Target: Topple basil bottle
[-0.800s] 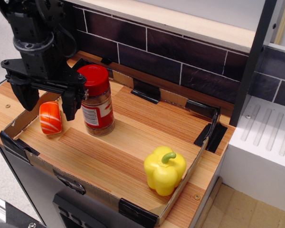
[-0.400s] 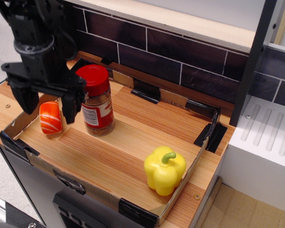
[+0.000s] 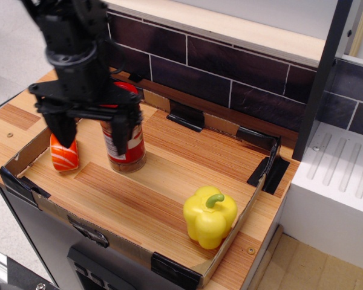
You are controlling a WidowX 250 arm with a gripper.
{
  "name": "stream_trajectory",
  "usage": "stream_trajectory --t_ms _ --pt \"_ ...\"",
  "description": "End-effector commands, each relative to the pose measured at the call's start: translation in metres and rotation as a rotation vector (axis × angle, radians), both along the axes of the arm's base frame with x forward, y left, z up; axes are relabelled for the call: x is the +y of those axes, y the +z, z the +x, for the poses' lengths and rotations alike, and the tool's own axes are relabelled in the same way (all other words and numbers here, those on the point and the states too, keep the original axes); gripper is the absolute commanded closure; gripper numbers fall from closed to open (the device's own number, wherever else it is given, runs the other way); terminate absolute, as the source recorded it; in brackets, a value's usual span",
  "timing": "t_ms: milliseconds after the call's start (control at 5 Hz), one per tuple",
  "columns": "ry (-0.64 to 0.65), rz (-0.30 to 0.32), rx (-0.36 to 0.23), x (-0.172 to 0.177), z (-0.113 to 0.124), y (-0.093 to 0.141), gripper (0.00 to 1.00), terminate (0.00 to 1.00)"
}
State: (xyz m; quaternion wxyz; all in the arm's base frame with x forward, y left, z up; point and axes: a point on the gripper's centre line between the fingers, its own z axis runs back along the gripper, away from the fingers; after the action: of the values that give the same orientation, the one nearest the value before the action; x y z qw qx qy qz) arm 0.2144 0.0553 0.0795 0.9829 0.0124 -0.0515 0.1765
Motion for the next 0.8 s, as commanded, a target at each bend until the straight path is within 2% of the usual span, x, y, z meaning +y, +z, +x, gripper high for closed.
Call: stream_trajectory --t_ms 0,200,600 --pt "0.243 -0.011 -0.106 -0.005 0.043 0.027 0.00 0.00" --pt "0.391 0.004 -0.160 0.006 0.054 0.034 0.00 0.00" --pt "0.494 0.041 -0.162 0.018 0.059 0.027 0.00 0.00"
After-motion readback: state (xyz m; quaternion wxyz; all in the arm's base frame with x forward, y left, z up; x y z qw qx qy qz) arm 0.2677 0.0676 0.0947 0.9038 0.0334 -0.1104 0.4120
